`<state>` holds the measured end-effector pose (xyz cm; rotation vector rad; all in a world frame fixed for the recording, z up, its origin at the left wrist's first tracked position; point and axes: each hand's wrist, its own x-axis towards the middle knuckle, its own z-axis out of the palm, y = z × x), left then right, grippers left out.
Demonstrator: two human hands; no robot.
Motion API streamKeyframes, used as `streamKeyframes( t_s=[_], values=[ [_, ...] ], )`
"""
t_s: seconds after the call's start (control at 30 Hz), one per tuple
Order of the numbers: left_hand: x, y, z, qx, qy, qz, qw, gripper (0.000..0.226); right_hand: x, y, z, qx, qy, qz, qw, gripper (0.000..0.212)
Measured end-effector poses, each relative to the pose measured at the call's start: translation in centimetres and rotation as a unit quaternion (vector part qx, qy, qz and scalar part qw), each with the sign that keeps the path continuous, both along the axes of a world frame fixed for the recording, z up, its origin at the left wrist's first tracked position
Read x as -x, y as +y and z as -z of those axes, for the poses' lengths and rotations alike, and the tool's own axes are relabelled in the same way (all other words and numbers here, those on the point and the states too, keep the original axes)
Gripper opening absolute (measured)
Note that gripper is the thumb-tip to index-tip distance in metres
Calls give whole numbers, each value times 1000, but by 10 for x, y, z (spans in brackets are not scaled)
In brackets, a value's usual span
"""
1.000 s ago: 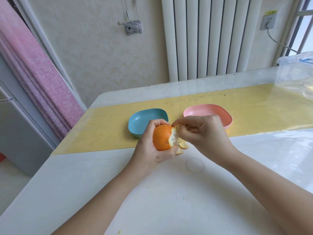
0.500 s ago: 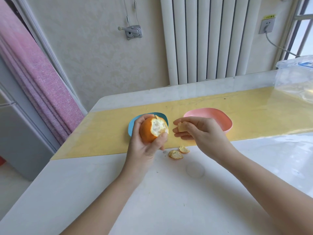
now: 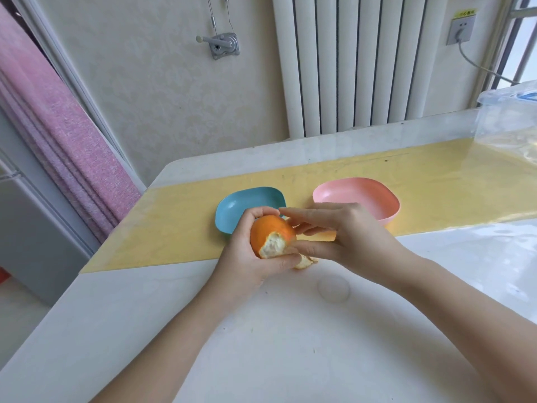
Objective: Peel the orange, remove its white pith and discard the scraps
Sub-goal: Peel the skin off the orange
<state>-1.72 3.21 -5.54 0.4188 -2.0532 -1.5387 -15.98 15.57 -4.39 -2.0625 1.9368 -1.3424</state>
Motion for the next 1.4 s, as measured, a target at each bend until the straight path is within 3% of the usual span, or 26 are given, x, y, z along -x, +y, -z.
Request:
streamKeyframes(
  t_s=[0.27,0.43,0.83,0.97,1.1,1.4],
  values=[
    [2,6,3,43,-52,-6,998,54,-13,0,-2,-23,222,42,974,42],
    [3,9,3,55,-68,-36,996,53,-14,-4,3,19,284,66,956,46],
    [3,13,0,66,-65,-41,995,59,-10,-3,3,20,202,35,979,39],
    [2,9,0,68,-52,-26,996,56,-6,-2,2,22,103,21,994,27],
    [-4,8,-4,72,-63,3,995,56,1,1,-3,-27,-19,-30,999,44],
    [-5,11,-5,140,-70,-7,988,54,-5,3,-3,-16,58,14,998,30]
  ],
)
